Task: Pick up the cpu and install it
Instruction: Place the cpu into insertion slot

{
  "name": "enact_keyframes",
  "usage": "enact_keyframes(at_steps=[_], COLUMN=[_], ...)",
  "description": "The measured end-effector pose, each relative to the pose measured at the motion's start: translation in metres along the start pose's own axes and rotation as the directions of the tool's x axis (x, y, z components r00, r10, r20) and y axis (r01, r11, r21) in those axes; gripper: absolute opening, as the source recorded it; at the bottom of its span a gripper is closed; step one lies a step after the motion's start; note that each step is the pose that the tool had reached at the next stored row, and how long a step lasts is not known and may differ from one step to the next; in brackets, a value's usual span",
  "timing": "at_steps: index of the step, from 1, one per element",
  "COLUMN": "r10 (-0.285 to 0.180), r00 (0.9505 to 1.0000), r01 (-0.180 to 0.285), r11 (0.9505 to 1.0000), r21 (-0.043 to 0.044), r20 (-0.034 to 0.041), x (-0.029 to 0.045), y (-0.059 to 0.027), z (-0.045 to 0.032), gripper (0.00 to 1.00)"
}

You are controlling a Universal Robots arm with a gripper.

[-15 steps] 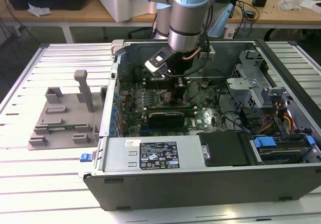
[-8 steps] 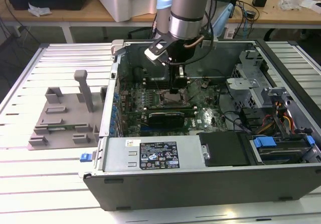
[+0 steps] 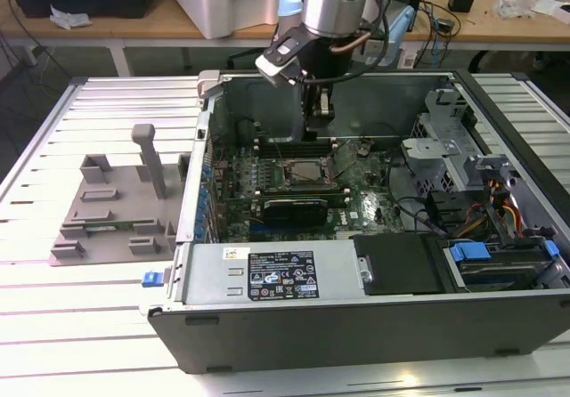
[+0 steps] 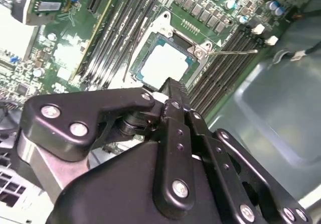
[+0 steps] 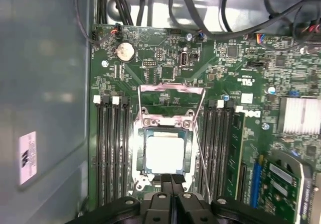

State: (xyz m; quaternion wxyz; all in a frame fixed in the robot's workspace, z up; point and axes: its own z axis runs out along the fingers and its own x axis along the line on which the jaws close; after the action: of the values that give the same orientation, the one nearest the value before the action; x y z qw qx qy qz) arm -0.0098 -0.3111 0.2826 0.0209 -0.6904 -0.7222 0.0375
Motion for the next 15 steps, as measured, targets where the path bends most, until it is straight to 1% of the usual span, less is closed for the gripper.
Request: enact_keyframes(at_steps=[2,4,5,6,15], r10=[0.0,0.0,0.0,0.0,0.0], r00=[1.0,1.0,1.0,1.0,1.0], r01=[0.0,0.0,0.0,0.0,0.0], r11=[1.0,1.0,1.0,1.0,1.0], r21=[0.0,-0.0001,0.0,0.0,0.0], r20=[0.0,-0.0001,-0.0001,0.0,-0.0002], x=[-0.0001,-0.0002,-0.0003,-0.0004,-0.0004], y=[-0.0006,-0.001,-0.0013,-0.0015,-0.0015], z=[-0.0065,-0.0114,-0.0159,-0.0176,-0.0177], gripper=[0.11,0.11,0.11,0.11,0.11])
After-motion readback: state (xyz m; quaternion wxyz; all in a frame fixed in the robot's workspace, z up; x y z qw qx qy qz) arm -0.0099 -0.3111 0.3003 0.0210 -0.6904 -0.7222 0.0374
